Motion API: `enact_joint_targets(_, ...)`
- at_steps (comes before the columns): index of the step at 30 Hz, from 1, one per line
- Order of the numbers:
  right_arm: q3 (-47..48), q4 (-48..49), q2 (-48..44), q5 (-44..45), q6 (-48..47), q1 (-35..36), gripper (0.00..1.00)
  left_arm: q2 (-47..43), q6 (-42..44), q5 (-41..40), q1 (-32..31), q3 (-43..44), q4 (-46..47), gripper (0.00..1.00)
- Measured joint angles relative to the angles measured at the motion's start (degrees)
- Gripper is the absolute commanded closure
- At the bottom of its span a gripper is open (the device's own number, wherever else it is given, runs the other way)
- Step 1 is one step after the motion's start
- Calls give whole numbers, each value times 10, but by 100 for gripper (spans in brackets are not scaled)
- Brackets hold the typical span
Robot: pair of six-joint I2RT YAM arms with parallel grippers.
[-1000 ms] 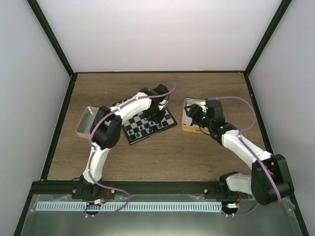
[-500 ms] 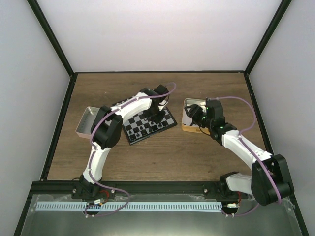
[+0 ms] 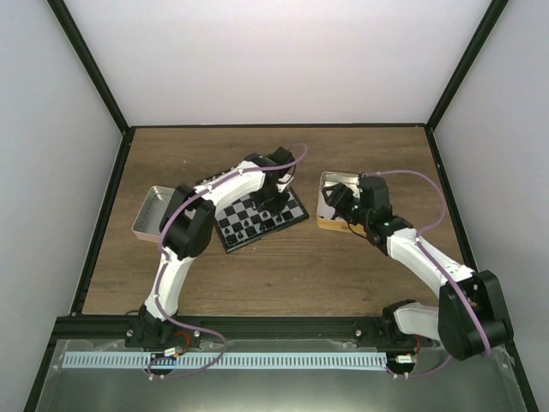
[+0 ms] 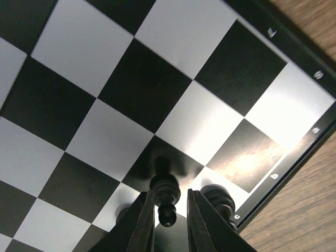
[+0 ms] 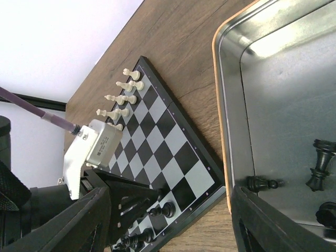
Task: Set up the chess pieces on the board
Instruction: Place the chess piece on the chessboard, then pick up the chess piece from the storage box.
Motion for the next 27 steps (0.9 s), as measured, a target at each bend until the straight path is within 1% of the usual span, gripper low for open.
enact_joint_targets(6, 0, -5, -1, 6, -15, 0, 35, -1, -5, -3, 1, 23, 3, 72)
enact_joint_targets(11, 12, -35, 1, 38, -61, 0, 34, -26, -16, -19, 9, 15, 18, 67)
enact_joint_targets(14, 36, -59, 15, 69, -92, 0, 30, -83, -23, -33, 15, -26, 47, 64)
enact_joint_targets(17, 70, -81, 44, 104, -120, 0, 24, -162, -27, -45, 19, -86, 91, 60)
enact_joint_targets(20, 108, -103, 87, 134, -134, 0, 22, -238, -31, -57, 19, -151, 139, 57)
enact_joint_targets(22, 144, -115, 128, 150, -130, -3, 24, -282, -34, -65, 19, -197, 170, 56)
enact_joint_targets(25, 188, -127, 181, 168, -111, -16, 31, -327, -39, -71, 20, -254, 202, 55)
enact_joint_targets(26, 200, -132, 195, 178, -106, -20, 35, -338, -39, -73, 20, -269, 207, 55)
enact_joint_targets(27, 207, -137, 205, 188, -104, -24, 41, -349, -40, -75, 20, -280, 211, 54)
